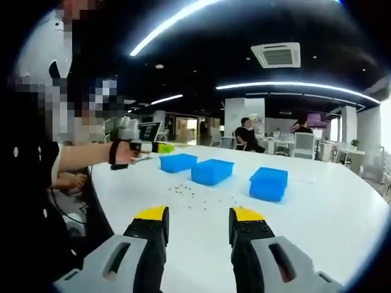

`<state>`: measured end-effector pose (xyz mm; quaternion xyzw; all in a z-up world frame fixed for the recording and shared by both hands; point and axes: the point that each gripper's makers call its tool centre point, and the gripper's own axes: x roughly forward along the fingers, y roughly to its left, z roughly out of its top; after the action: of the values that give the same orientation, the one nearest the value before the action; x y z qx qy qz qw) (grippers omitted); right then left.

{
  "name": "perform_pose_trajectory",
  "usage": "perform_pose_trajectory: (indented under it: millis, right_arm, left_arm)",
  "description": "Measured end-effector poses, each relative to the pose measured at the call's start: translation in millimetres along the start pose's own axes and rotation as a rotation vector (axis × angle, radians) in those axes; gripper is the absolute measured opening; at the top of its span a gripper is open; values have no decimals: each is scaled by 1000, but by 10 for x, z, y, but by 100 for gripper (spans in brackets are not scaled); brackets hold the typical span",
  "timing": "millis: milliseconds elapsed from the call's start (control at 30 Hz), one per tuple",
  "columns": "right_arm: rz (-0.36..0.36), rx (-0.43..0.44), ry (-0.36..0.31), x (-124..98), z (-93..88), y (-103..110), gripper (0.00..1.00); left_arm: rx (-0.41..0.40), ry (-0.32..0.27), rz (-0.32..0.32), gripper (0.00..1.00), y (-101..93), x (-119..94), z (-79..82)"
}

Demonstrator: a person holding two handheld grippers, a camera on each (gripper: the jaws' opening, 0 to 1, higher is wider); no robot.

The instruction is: Pick up the resistors one by one and place each resistor into its matching bin, sorting the parts by color and model until every resistor is separated into the correct bin for its type

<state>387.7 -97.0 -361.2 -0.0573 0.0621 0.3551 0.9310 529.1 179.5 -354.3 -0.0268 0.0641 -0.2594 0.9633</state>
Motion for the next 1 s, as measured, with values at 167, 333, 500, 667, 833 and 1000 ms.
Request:
perform_pose_trajectory:
  millis: [167,333,500,667,833,1000]
  right_arm:
    - [3,-7,3,24,10,-14,42]
    - [4,-11,3,55,22,-34,43]
    - [19,-20,11,87,25,-19,42]
    - [22,-18,10,95,27,-18,42]
    - [26,-15,16,106,6,-16,42]
    - [35,-24,17,102,12,2,42]
  left_arm:
    - [57,-20,21,52,-34,-505,-155]
    - [46,9,36,55,-38,-883,-365]
    - [74,105,47,61,-7,-1200,-594]
    - [50,78,135,61,103,-1431,-537]
    - [54,79,167,62,127,-1484,-492]
    - [41,110,146,62,80,-1386,-482]
